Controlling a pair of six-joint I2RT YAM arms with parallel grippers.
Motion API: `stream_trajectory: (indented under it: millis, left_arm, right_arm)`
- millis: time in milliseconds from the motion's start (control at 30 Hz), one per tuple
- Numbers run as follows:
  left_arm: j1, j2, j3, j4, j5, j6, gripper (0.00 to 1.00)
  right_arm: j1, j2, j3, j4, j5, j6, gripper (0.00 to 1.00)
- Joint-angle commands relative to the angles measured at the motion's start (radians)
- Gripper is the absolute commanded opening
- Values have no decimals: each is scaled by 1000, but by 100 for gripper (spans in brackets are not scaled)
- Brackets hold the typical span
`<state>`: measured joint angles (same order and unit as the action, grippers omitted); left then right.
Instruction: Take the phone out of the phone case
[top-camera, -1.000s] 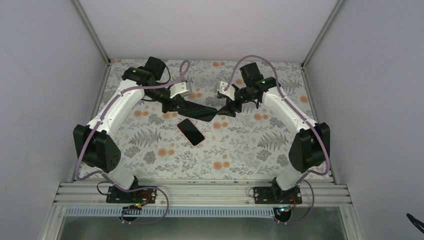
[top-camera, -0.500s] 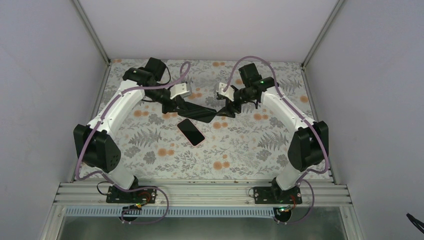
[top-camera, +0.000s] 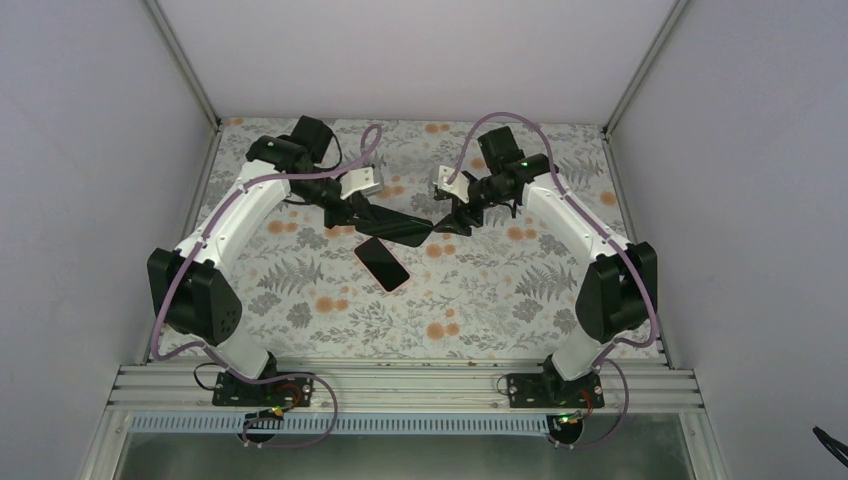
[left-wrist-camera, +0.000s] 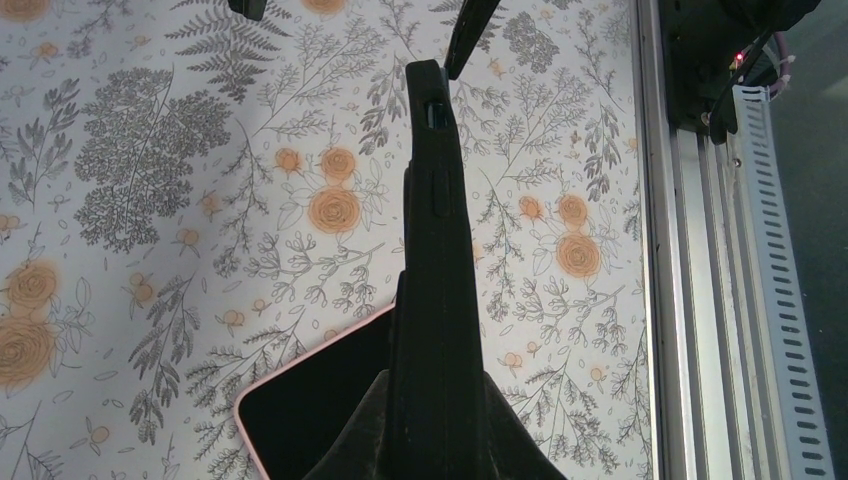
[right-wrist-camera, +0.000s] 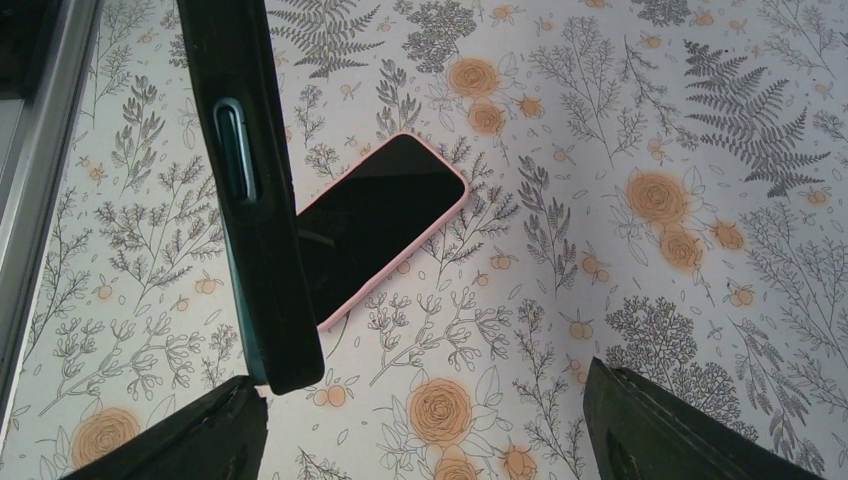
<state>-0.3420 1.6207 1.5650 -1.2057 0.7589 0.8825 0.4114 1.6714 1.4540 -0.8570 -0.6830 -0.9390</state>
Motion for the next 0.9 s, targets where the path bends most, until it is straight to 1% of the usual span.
stream_trajectory:
  millis: [0,267,467,867]
  left_arm:
    - [-7,-22,-3,12,56,18,2]
    - [-7,-20,-3,-4,70,34,2]
    - [-7,-33,-17,-5,51,38,2]
    - [-6,-30,-12,2,64,30,2]
  right_arm:
    - [4,10,15,-2,-12,-12,81]
    - [4,32,27,16,1,-7,79]
    - [-1,42,49,-9,3,-24,79]
    - [-4,41,58,-16,-2,-28,79]
